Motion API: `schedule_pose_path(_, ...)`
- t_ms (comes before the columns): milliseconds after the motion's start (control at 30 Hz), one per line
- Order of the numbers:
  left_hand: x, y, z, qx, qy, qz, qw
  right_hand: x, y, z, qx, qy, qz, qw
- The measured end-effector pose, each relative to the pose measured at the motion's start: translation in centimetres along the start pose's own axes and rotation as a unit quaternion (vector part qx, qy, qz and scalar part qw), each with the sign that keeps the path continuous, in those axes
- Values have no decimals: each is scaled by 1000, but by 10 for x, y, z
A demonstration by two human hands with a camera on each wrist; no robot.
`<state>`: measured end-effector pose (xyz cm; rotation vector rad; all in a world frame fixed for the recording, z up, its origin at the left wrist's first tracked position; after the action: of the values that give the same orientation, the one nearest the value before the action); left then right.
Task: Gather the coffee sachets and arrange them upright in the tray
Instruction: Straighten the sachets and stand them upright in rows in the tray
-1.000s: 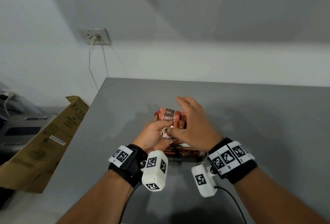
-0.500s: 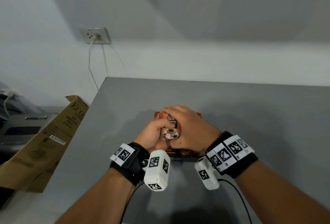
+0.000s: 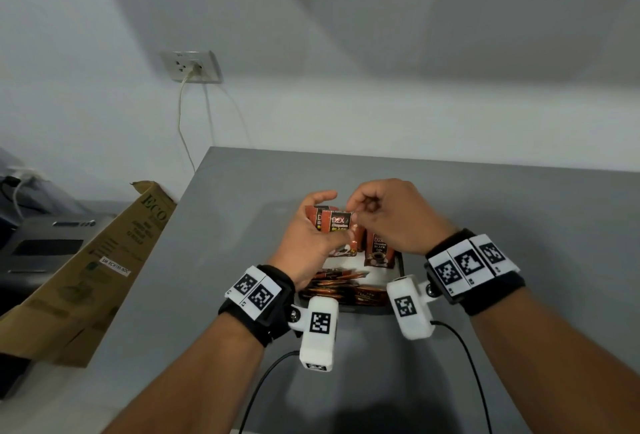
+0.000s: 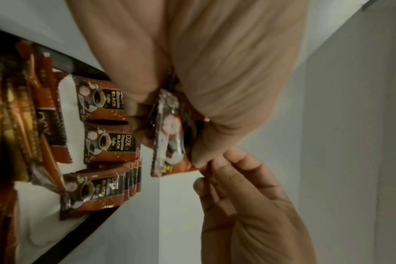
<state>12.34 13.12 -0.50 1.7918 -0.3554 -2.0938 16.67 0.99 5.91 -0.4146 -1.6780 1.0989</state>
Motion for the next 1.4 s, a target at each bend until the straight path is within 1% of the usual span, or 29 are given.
schedule_pose_path(100, -2, -26, -4, -73, 7, 5, 997, -14, -3, -5, -6, 26, 23, 999)
schedule_pose_path(200, 0, -57, -2, -135, 4, 14, 991, -34, 7, -11, 5, 61, 71, 996)
schedule_pose_path(300, 6, -78, 3, -164, -2, -2, 987, -49, 27, -19, 27, 81, 116, 990)
schedule_pose_path(400, 13, -90, 8, -175, -14, -16, 984, -57, 53, -26, 60, 81, 135, 986)
schedule_pose_path(600, 20, -97, 11, -168, -42, -21, 985, -64, 79, -36, 78, 77, 190, 976)
schedule_pose_path(733, 24, -98, 10, -161, -54, -23, 985, -72, 85, -38, 90, 85, 200, 972)
schedule_pose_path(833, 27, -96, 10, -155, -65, -21, 986, -72, 85, -39, 84, 84, 205, 971)
schedule_pose_path(967, 33, -88, 10, -143, -96, -1, 985, -72, 86, -39, 79, 79, 206, 972)
schedule_pose_path(1067, 30, -77, 9, -112, -90, -16, 990, -72, 75, -37, 55, 89, 168, 980)
schedule_pose_path(1133, 27, -66, 7, -81, -76, -20, 994, -59, 59, -33, 24, 79, 128, 988)
schedule_pose_path(1167, 26, -61, 5, -68, -69, -20, 995, -48, 52, -29, 22, 66, 92, 993)
schedule_pose_path(1267, 22, -44, -1, -34, -45, -34, 998, -11, 51, -20, 76, 20, -30, 996)
schedule_pose_path(1300, 21, -39, -3, -26, -41, -39, 998, -4, 51, -19, 84, 5, -40, 996)
schedule_pose_path(1333, 20, -35, -4, -22, -38, -42, 998, -1, 49, -19, 79, -3, -32, 996)
schedule_pose_path(1400, 19, -37, -6, -41, -40, -49, 997, -7, 38, -23, 50, 7, -5, 999)
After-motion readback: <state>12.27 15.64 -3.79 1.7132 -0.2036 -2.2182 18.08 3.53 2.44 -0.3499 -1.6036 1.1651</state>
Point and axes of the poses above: each hand's wrist, its own z-axis away from the middle knuckle, its own y-axis out of the palm, x = y × z, the point moved 10 cm from there along -z, towards the middle knuckle, and after that the axes turned 15 degrees about z, right-handed, at the moved point
